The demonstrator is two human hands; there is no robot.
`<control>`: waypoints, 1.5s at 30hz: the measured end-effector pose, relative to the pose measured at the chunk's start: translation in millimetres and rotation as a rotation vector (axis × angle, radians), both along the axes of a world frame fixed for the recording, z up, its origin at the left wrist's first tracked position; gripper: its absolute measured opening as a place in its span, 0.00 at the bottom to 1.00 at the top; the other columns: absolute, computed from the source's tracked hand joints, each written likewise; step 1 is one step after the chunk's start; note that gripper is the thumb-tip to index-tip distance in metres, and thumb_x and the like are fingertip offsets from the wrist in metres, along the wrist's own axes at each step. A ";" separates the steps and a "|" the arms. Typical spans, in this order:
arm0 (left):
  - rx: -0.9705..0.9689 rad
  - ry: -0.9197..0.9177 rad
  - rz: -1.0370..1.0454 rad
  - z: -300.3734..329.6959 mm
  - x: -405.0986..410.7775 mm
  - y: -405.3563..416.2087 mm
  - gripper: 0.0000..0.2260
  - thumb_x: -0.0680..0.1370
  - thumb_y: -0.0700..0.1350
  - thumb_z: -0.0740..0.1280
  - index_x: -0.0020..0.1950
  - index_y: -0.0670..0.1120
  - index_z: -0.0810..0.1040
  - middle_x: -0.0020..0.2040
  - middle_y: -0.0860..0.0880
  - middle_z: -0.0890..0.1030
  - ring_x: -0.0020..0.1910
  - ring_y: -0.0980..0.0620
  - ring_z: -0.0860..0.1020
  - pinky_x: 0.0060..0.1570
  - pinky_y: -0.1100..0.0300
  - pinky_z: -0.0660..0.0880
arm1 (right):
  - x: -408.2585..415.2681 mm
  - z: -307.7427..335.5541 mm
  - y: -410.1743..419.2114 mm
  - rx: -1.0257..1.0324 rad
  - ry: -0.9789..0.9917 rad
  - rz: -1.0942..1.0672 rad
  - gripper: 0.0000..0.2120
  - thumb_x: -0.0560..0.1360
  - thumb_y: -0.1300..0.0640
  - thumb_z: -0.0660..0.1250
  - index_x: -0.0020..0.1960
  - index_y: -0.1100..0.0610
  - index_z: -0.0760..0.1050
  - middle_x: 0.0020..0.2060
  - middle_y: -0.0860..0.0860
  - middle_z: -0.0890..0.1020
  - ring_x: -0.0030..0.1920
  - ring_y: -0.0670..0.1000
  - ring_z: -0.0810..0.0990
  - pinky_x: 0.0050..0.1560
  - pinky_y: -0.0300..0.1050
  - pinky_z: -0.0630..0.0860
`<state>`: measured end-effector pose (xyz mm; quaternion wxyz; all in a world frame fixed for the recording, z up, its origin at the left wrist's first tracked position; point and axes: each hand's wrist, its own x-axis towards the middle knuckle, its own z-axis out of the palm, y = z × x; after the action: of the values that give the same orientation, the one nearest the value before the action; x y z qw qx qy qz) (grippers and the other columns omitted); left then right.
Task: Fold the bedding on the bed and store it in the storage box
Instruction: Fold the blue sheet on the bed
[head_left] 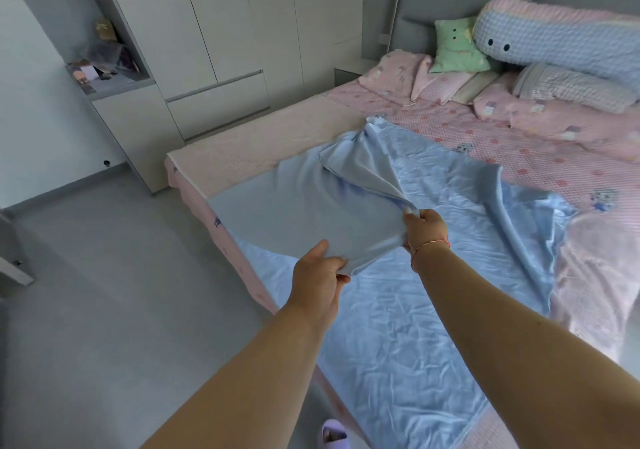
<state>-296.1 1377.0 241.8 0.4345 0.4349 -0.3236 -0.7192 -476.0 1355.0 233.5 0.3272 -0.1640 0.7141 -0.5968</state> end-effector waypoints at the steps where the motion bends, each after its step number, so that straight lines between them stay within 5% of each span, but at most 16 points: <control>1: 0.003 -0.001 0.002 -3.9 -0.9 14.1 0.16 0.75 0.28 0.59 0.52 0.43 0.80 0.53 0.45 0.81 0.48 0.49 0.76 0.40 0.61 0.70 | -1.6 -2.3 15.9 0.001 -0.007 0.007 0.08 0.77 0.55 0.65 0.46 0.60 0.71 0.36 0.56 0.73 0.33 0.54 0.72 0.32 0.45 0.80; 3: 0.019 -0.017 0.013 -9.5 -3.0 41.6 0.15 0.74 0.28 0.59 0.50 0.43 0.81 0.51 0.46 0.81 0.47 0.49 0.75 0.38 0.61 0.70 | -4.9 -4.0 47.5 0.010 -0.016 0.020 0.07 0.77 0.57 0.64 0.46 0.61 0.71 0.34 0.55 0.72 0.31 0.51 0.71 0.25 0.41 0.77; 12: 0.034 -0.070 0.008 -31.4 -8.5 118.3 0.16 0.74 0.27 0.60 0.51 0.45 0.80 0.51 0.45 0.81 0.44 0.49 0.77 0.34 0.63 0.72 | -19.7 -21.0 143.3 0.111 -0.007 0.094 0.09 0.77 0.61 0.64 0.40 0.60 0.68 0.29 0.55 0.70 0.18 0.47 0.70 0.21 0.38 0.75; 17: 0.143 -0.192 -0.014 -80.9 -7.3 150.9 0.27 0.68 0.31 0.67 0.68 0.44 0.75 0.60 0.45 0.80 0.46 0.48 0.81 0.32 0.63 0.74 | -25.0 -59.8 173.0 0.265 0.055 0.152 0.04 0.76 0.62 0.65 0.47 0.62 0.70 0.29 0.56 0.72 0.23 0.51 0.73 0.19 0.39 0.75; 22: 0.218 -0.399 0.000 -127.8 -10.8 172.9 0.27 0.74 0.28 0.64 0.72 0.44 0.70 0.56 0.45 0.79 0.36 0.52 0.76 0.27 0.66 0.73 | -37.6 -117.2 189.5 0.453 0.197 0.274 0.09 0.74 0.56 0.66 0.37 0.57 0.70 0.30 0.58 0.78 0.28 0.57 0.76 0.42 0.55 0.80; 26: 0.232 -0.544 -0.020 -168.2 -15.6 188.9 0.27 0.75 0.29 0.65 0.72 0.46 0.70 0.58 0.49 0.75 0.44 0.50 0.77 0.24 0.67 0.72 | -53.9 -169.9 198.4 0.577 0.285 0.409 0.13 0.72 0.53 0.68 0.33 0.56 0.69 0.39 0.61 0.82 0.42 0.62 0.81 0.47 0.55 0.79; 32: 0.286 -0.683 -0.092 -226.3 -22.8 219.7 0.28 0.75 0.30 0.66 0.74 0.46 0.68 0.62 0.53 0.74 0.49 0.50 0.79 0.33 0.64 0.78 | -65.0 -216.3 232.1 0.738 0.335 0.533 0.14 0.74 0.54 0.67 0.33 0.56 0.68 0.42 0.59 0.83 0.45 0.59 0.81 0.42 0.44 0.74; 36: 0.304 -0.811 -0.138 -261.8 -27.2 217.1 0.28 0.73 0.33 0.67 0.73 0.46 0.70 0.68 0.45 0.75 0.62 0.44 0.77 0.60 0.47 0.76 | -71.2 -231.9 228.6 0.842 0.435 0.636 0.10 0.76 0.53 0.65 0.48 0.60 0.77 0.49 0.58 0.82 0.52 0.58 0.79 0.45 0.42 0.69; 39: 0.337 -0.974 -0.227 -278.9 -27.1 212.2 0.27 0.73 0.35 0.64 0.72 0.47 0.71 0.67 0.44 0.76 0.64 0.44 0.76 0.63 0.50 0.74 | -76.3 -241.8 220.3 0.942 0.510 0.810 0.17 0.77 0.50 0.63 0.56 0.61 0.77 0.56 0.58 0.80 0.58 0.57 0.77 0.53 0.44 0.72; 41: 0.321 -1.118 -0.306 -270.5 -31.1 210.3 0.26 0.75 0.38 0.63 0.74 0.47 0.68 0.69 0.44 0.74 0.67 0.45 0.73 0.65 0.54 0.71 | -80.6 -245.5 218.5 0.991 0.507 0.882 0.16 0.76 0.51 0.63 0.54 0.62 0.79 0.54 0.57 0.81 0.56 0.56 0.79 0.49 0.41 0.71; 45: 0.270 -1.174 -0.349 -241.2 -56.8 197.5 0.25 0.79 0.42 0.60 0.77 0.47 0.63 0.74 0.44 0.67 0.70 0.44 0.69 0.65 0.55 0.70 | -97.2 -238.1 212.8 0.999 0.413 0.890 0.15 0.76 0.54 0.63 0.58 0.62 0.78 0.56 0.58 0.81 0.58 0.57 0.79 0.55 0.44 0.74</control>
<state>-352.9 1574.4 0.6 0.0016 0.7492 -0.4810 -0.4553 -573.2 1567.7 -4.6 0.4342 -0.3809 0.8155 0.0372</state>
